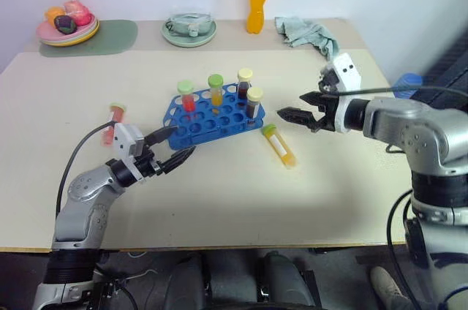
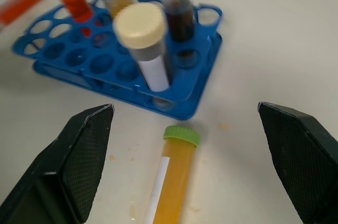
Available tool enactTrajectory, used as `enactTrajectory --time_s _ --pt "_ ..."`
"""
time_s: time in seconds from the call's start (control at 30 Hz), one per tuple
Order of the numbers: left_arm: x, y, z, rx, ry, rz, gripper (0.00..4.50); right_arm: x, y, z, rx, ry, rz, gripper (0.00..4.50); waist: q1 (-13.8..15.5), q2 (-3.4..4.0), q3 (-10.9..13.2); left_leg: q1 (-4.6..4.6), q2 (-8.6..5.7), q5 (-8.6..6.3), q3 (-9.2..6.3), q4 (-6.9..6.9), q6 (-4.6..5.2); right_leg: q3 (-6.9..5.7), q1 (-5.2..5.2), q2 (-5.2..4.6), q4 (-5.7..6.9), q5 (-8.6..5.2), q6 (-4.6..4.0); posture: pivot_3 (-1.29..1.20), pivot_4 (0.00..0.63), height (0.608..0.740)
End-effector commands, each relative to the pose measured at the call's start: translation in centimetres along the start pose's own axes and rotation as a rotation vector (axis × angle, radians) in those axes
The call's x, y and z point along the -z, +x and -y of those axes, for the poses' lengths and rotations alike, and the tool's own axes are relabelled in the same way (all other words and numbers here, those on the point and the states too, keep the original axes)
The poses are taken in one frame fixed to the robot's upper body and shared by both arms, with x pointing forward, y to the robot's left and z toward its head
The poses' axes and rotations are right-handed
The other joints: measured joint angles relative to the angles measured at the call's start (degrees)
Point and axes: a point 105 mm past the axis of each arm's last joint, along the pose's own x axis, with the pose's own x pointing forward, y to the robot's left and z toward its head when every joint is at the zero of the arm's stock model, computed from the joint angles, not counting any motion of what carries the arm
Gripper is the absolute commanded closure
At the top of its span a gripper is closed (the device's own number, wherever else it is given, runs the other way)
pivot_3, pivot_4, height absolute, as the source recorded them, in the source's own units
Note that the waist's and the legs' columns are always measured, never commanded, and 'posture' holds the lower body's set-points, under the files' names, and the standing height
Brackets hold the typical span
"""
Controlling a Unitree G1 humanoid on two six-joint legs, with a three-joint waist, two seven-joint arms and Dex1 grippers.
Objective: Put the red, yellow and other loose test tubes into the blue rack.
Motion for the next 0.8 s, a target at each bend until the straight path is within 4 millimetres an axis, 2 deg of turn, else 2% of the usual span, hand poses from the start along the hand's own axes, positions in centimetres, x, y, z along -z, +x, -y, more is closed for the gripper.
enactTrajectory --time_s 0.03,0.23,0.43,0.8 --pt "-1.2 0.2 0.4 0.011 0.047 0.009 0.74 1.0 0.7 0.3 0.035 0.051 -0.107 0.03 0.2 0.0 0.0 -0.01 0.0 0.0 0.01 0.0 0.0 0.0 0.0 0.0 -0.02 0.0 0.0 0.0 0.15 0.74" --pt "-2.1 -0.4 1.8 0.096 0.061 -0.025 0.74 2.5 1.9 -0.6 0.035 0.063 -0.223 0.03 1.0 0.0 0.0 -0.16 -0.01 0.15 0.09 0.01 -0.27 0.01 -0.18 0.0 -0.01 0.0 0.01 0.0 0.15 0.74" --pt "-3.0 -1.8 3.6 0.265 -0.002 -0.031 0.74 2.7 3.2 -1.2 0.025 0.068 -0.252 0.03 1.1 0.01 0.0 -0.17 -0.01 0.15 0.11 0.01 -0.27 0.01 -0.18 0.01 -0.03 0.0 0.01 0.0 0.15 0.74" --pt "-2.1 -2.5 5.4 0.502 -0.004 -0.092 0.74 3.9 4.5 -0.6 0.06 0.064 -0.325 0.03 1.1 0.01 0.0 -0.2 -0.01 0.16 0.27 0.0 -0.27 0.0 -0.22 0.01 -0.05 0.0 0.01 0.0 0.15 0.74"
